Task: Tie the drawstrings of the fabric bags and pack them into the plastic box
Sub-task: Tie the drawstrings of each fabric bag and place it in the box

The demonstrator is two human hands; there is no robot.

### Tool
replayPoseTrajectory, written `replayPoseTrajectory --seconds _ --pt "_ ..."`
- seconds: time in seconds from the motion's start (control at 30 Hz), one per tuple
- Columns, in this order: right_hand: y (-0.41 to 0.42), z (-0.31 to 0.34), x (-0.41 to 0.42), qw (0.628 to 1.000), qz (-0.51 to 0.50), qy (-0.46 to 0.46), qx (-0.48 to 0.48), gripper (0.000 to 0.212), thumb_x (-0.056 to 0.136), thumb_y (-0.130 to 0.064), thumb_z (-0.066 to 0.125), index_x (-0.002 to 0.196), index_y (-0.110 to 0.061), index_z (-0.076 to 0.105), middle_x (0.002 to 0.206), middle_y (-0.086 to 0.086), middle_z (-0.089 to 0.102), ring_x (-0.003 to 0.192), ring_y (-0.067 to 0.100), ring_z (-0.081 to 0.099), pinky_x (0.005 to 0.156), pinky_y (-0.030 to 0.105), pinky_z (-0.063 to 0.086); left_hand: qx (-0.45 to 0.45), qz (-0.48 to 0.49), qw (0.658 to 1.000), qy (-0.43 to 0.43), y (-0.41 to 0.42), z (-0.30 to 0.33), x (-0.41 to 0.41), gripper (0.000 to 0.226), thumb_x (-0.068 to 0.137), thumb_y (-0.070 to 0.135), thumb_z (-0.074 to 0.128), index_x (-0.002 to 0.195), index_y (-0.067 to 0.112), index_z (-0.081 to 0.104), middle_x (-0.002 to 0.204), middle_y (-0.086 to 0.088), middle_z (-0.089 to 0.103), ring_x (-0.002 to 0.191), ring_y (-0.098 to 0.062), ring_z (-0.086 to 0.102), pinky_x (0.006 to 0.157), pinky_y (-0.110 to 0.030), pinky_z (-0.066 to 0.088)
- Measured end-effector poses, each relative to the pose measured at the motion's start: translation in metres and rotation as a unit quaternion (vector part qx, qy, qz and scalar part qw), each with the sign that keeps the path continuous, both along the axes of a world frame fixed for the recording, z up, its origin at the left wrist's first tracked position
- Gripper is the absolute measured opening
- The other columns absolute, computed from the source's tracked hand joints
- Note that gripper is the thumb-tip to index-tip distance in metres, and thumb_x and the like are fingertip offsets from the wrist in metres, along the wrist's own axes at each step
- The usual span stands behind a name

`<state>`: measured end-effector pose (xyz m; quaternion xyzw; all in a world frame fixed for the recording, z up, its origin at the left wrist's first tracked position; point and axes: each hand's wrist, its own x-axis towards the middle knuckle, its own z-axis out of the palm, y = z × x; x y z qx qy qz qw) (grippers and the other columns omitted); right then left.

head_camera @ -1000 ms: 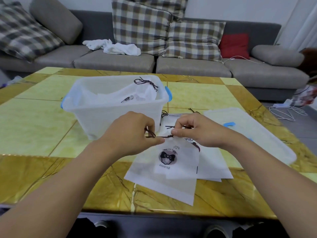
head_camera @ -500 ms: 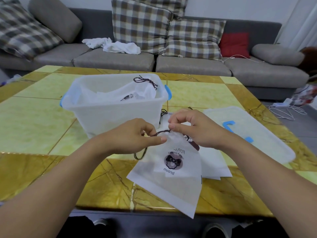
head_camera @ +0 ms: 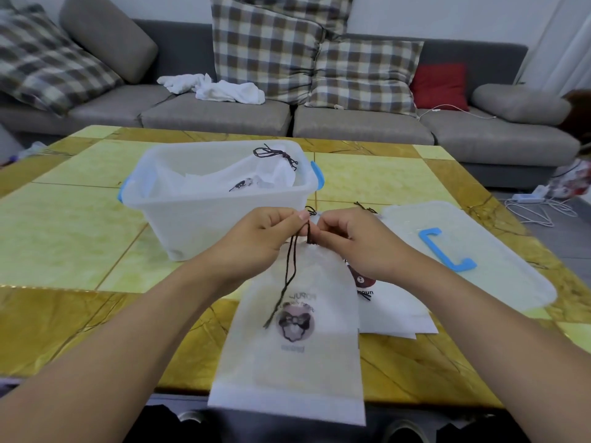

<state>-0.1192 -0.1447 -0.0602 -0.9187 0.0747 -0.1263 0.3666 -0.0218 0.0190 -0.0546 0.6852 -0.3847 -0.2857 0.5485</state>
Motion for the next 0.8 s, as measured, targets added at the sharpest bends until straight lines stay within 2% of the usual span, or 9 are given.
replayPoseTrajectory --seconds 0.03,0.1,0.2,0.27,0.33,0.47,0.63,0.7,0.8 --pt "0.001 0.003 0.000 1.000 -0.006 0.005 0.006 0.038 0.099 -0.033 0.060 0.075 -0.004 0.059 0.058 -0.003 0.044 0.043 0.007 0.041 0.041 0.016 0.034 -0.010 0.002 0.999 0.032 -0.001 0.001 0.000 0.041 0.106 0.032 0.044 0.090 0.007 0.073 0.095 -0.004 0.077 0.093 -0.013 0.069 0.099 -0.038 0.049" --pt "0.000 0.006 0.000 1.000 -0.013 0.012 0.020 0.035 0.098 -0.030 0.063 0.084 0.002 0.063 0.058 -0.002 0.044 0.039 0.007 0.043 0.036 0.015 0.035 -0.022 0.016 0.997 0.072 -0.003 0.001 0.000 0.040 0.106 0.031 0.044 0.081 0.009 0.066 0.092 -0.003 0.075 0.094 -0.016 0.067 0.104 -0.043 0.046" --pt "-0.001 0.007 0.002 0.998 -0.031 -0.012 0.044 0.018 0.095 -0.022 0.066 0.088 -0.006 0.069 0.050 -0.008 0.038 0.038 0.009 0.032 0.036 0.016 0.027 -0.016 0.040 0.998 0.044 -0.005 -0.002 0.002 0.041 0.106 0.031 0.045 0.069 0.020 0.060 0.079 0.000 0.066 0.093 -0.017 0.065 0.109 -0.044 0.041" --pt "0.000 0.009 0.001 0.994 -0.028 -0.039 0.102 0.008 0.094 -0.018 0.068 0.093 -0.011 0.072 0.046 -0.009 0.033 0.043 0.010 0.024 0.042 0.020 0.023 -0.006 0.033 0.999 0.021 -0.006 -0.004 0.001 0.038 0.106 0.032 0.046 0.074 0.018 0.062 0.078 0.001 0.062 0.090 -0.015 0.062 0.103 -0.042 0.043" --pt "0.001 0.015 -0.001 0.990 0.001 -0.051 0.130 0.008 0.093 -0.019 0.070 0.100 -0.016 0.073 0.045 -0.009 0.033 0.046 0.014 0.024 0.046 0.023 0.023 0.006 0.007 1.000 0.012 -0.006 -0.006 0.000 0.033 0.105 0.031 0.047 0.083 0.014 0.063 0.082 0.002 0.062 0.087 -0.012 0.059 0.093 -0.036 0.043" --pt "0.001 0.021 -0.006 0.992 0.049 -0.060 0.099 0.020 0.091 -0.015 0.071 0.107 -0.026 0.073 0.049 -0.009 0.030 0.049 0.015 0.026 0.053 0.025 0.028 0.028 -0.039 0.998 0.028 -0.005 -0.004 -0.001 0.032 0.105 0.024 0.049 0.104 -0.005 0.061 0.091 -0.002 0.067 0.090 -0.014 0.065 0.087 -0.031 0.047" --pt "0.000 0.022 -0.008 0.994 0.060 -0.070 0.065 0.029 0.085 -0.005 0.075 0.107 -0.022 0.077 0.053 -0.009 0.025 0.048 0.010 0.019 0.053 0.022 0.021 0.023 -0.010 1.000 -0.001 -0.006 -0.002 -0.006 0.031 0.105 0.024 0.046 0.086 0.002 0.058 0.080 -0.003 0.055 0.079 -0.017 0.051 0.082 -0.036 0.040" --pt "0.002 0.021 -0.008 0.995 0.050 -0.079 0.035 0.031 0.083 -0.003 0.075 0.107 -0.022 0.077 0.052 -0.012 0.024 0.048 0.010 0.019 0.052 0.020 0.021 0.020 0.006 1.000 -0.022 -0.007 -0.003 -0.007 0.036 0.104 0.026 0.046 0.089 -0.004 0.058 0.079 -0.006 0.056 0.077 -0.019 0.048 0.077 -0.038 0.038" --pt "0.003 0.021 -0.007 0.994 0.038 -0.101 0.021 0.026 0.081 -0.005 0.078 0.102 -0.021 0.079 0.046 -0.013 0.026 0.047 0.010 0.021 0.051 0.022 0.022 0.009 0.022 0.998 -0.052 -0.008 -0.005 -0.007 0.035 0.106 0.026 0.046 0.092 0.000 0.065 0.080 -0.007 0.064 0.075 -0.019 0.055 0.075 -0.035 0.043"
